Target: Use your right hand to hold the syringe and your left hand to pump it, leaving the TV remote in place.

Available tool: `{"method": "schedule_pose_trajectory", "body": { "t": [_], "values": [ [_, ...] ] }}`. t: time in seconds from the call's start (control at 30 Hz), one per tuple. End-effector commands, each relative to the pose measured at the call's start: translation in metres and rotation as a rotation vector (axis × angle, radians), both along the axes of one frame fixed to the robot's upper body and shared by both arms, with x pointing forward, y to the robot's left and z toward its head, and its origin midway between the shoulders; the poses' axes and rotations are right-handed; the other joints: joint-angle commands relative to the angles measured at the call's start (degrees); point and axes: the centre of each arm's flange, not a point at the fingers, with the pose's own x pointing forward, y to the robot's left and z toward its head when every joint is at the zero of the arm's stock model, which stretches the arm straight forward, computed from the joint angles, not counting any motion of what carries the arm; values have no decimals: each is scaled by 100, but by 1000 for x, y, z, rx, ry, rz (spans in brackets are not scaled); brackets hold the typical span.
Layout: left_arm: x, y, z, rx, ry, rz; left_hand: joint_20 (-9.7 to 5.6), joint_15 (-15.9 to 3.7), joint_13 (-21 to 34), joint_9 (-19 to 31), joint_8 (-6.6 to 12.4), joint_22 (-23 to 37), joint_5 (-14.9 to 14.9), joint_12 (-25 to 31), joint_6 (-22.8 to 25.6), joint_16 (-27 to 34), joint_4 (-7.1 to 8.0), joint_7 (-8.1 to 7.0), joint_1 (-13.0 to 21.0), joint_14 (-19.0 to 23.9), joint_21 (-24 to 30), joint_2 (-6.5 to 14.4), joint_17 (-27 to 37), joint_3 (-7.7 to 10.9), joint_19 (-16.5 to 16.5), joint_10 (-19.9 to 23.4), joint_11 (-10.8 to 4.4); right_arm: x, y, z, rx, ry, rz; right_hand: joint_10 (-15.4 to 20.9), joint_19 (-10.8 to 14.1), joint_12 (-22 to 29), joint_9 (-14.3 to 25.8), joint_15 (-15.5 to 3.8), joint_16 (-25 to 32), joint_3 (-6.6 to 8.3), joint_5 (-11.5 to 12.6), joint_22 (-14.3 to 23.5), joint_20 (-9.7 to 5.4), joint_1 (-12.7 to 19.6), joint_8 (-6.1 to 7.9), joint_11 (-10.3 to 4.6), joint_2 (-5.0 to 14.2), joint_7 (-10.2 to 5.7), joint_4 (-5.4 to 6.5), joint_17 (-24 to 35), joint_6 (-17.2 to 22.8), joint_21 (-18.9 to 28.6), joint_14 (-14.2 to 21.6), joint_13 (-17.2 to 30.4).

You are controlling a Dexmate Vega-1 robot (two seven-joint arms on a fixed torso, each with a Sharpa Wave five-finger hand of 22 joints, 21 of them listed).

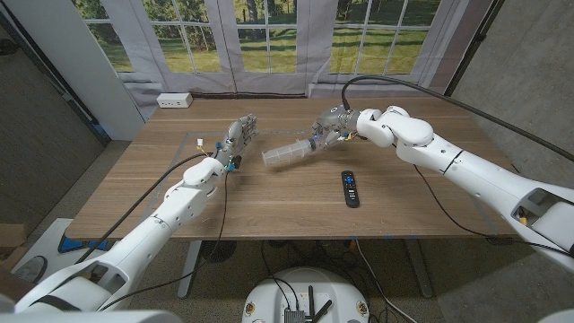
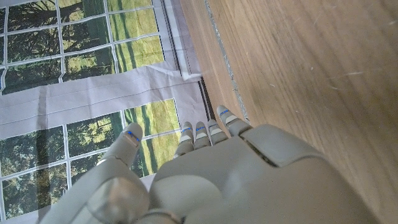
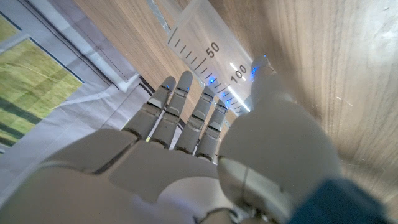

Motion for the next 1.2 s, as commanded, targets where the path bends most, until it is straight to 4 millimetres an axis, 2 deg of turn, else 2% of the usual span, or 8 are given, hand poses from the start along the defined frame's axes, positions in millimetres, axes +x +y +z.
{"method": "schedule_pose_trajectory", "body": {
  "t": [0.03, 0.47, 0.7, 0.9, 1.2],
  "values": [
    [-6, -5, 18, 58, -32, 2, 2, 1, 23, 15, 10, 34, 21, 6, 38, -12, -34, -6, 38, -1, 26, 367, 16, 2, 40, -5, -3, 3, -23, 14, 103, -50, -101, 119, 69, -18, 33, -975, 34, 74, 59, 18, -7, 370, -27, -103, 479, -185, 21, -17, 248, 40, 138, 34],
    [-15, -13, 35, 103, -75, 30, 2, 1, 23, 16, 11, 35, 18, 5, 42, -5, -71, -8, 56, 13, 26, 379, 18, -4, 49, -4, 2, 2, -39, 16, 194, -58, -152, 207, 263, 15, 41, -996, 48, 94, 96, 16, -173, 414, -73, -96, 521, -176, 12, -146, 309, 62, 628, 101],
    [-15, -23, 50, 155, -105, 32, 22, -3, 24, 17, 29, 36, 15, 22, 94, -1, -98, -9, 69, 25, 36, 382, 19, -8, 81, 43, 5, 4, -45, 19, 280, -74, -187, 231, 313, 22, 42, -1007, 69, 98, 114, 14, -209, 426, -85, -90, 545, -165, 14, -179, 340, 61, 812, 124],
    [-21, -27, 61, 202, -143, 55, 24, 4, 25, 17, 23, 36, 13, 21, 84, -4, -116, -3, 79, 21, 36, 386, 19, -9, 85, 45, 0, 6, -51, 19, 355, -60, -217, 323, 416, 59, 47, -1051, 120, 75, 139, 12, -238, 456, -91, -71, 550, -140, 1, -221, 416, 63, 1120, 175],
    [-27, -27, 67, 214, -183, 106, 35, -11, 26, 18, 30, 36, 9, 35, 114, 8, -163, -12, 100, 63, 43, 375, 18, -14, 119, 88, 14, 3, -62, 16, 440, -82, -251, 367, 504, 71, 57, -1083, 139, 68, 168, 14, -292, 560, -83, -56, 536, -116, -36, -232, 514, 54, 1362, 237]
  ]
}}
